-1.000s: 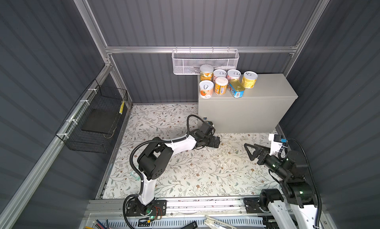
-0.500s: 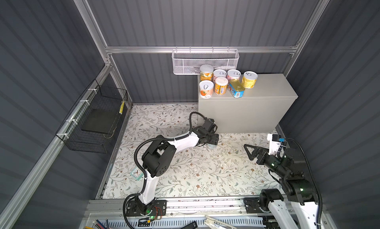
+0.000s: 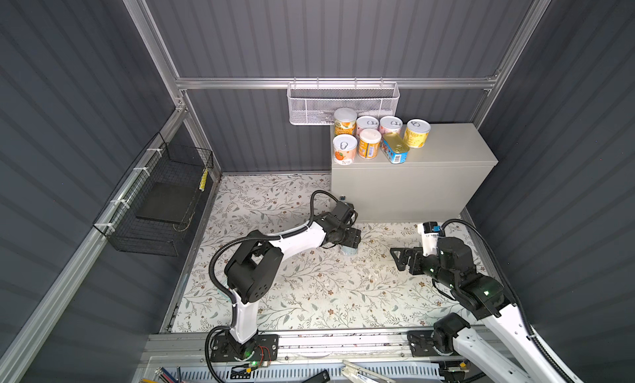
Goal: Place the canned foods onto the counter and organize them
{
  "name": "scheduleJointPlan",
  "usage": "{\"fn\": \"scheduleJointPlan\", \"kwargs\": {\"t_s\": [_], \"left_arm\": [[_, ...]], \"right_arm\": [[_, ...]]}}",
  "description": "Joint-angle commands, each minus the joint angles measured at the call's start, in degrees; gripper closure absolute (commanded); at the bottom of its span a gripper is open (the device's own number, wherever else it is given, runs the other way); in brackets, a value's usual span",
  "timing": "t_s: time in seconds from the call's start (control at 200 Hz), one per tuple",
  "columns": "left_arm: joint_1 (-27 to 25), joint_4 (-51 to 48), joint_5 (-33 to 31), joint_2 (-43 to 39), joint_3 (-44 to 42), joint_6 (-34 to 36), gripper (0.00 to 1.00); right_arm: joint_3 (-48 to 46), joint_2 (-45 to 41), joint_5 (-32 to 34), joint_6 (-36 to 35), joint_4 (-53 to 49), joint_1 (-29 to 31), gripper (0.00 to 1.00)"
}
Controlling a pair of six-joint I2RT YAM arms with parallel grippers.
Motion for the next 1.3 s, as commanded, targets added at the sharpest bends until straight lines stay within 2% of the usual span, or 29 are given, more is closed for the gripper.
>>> {"fn": "scheduleJointPlan", "kwargs": {"t_s": [0.0,0.215,0.325,0.4,0.515,0.695,0.925,1.296], "left_arm": [[2.0,0.3,7.7,-5.9,-0.5,-1.0,0.51],[2.4,-5.6,13.4,-10.0,2.3,0.2,0.52],[2.4,-7.9,17.3,-11.1,5.3,0.5,0.52],[2.4,-8.6,19.7,-11.6,6.2,0.1,0.52],[2.4,-8.2,23.5,-12.0,6.6,-0.9,0.52],[2.4,-9.1,26.0,-13.4,6.6,-1.4,0.52],[2.4,-8.5,30.9,-14.4,4.8,-2.6,0.51],[2.4,-4.9,34.7,-16.4,-1.0,-4.7,0.51]], "right_arm": [[-2.5,0.0,3.7,-1.6,6.9,3.2,0.01],[-9.6,-0.2,2.2,-1.9,21.0,8.8,0.01],[-10.7,1.8,6.7,-4.3,25.7,14.5,0.01],[-11.3,4.3,13.4,-5.4,29.6,19.1,0.01],[-12.9,8.4,13.1,-6.3,37.7,22.0,0.01],[-14.0,12.7,15.7,-8.1,46.4,25.0,0.01],[-13.0,16.4,17.4,-9.6,49.5,26.4,0.05],[-11.8,16.6,17.4,-11.4,49.0,26.5,0.14]]}}
